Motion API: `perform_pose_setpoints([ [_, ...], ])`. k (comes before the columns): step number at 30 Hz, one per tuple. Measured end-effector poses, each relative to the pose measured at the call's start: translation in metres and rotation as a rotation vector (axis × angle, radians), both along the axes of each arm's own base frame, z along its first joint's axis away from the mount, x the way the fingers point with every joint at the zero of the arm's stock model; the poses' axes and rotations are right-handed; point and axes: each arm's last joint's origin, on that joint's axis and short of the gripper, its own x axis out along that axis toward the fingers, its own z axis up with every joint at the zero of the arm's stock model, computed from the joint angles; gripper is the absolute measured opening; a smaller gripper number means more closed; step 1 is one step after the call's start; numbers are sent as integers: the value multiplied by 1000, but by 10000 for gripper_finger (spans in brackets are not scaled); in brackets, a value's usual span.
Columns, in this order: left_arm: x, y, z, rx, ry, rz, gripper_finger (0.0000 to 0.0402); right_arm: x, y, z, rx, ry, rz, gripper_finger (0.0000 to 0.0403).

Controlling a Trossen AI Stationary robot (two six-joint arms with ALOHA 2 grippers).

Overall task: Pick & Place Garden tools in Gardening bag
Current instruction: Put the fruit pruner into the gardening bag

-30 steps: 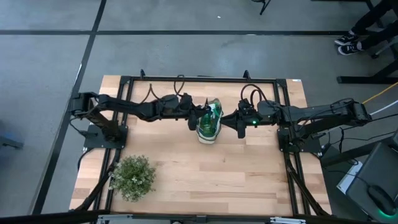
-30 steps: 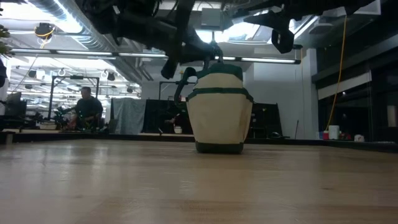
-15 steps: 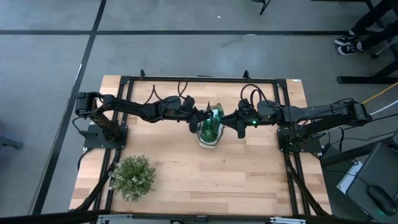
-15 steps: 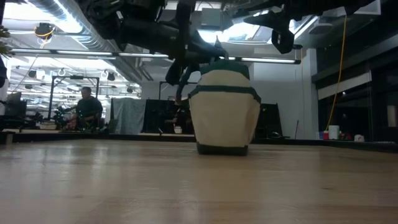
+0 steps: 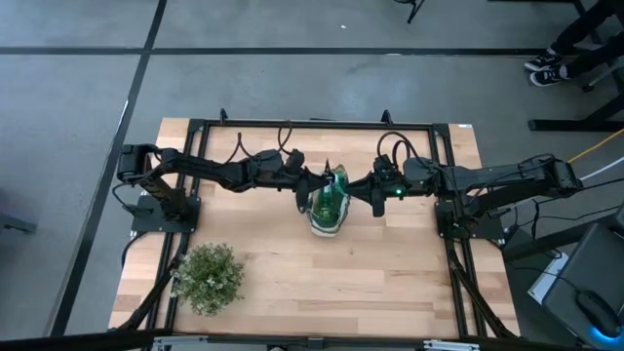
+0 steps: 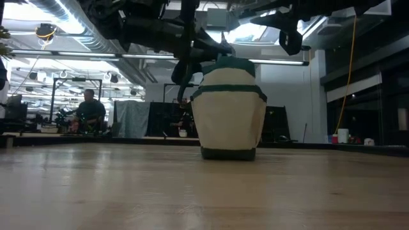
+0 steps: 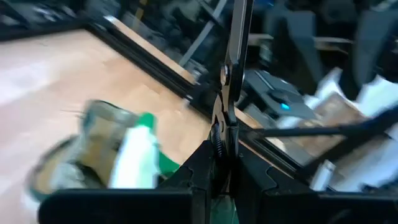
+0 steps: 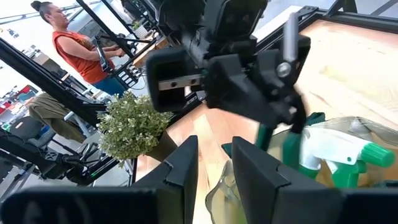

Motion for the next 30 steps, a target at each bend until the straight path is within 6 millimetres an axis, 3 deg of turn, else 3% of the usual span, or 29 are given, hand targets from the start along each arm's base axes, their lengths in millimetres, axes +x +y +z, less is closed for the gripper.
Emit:
perform_pose_setpoints([
  [17,-1,7,-1,-67,2,173,37,0,0,0,7,0,-2,101],
  [30,-1,4,-1,-91,1,107,100,0,0,0,7,0,-3,101],
])
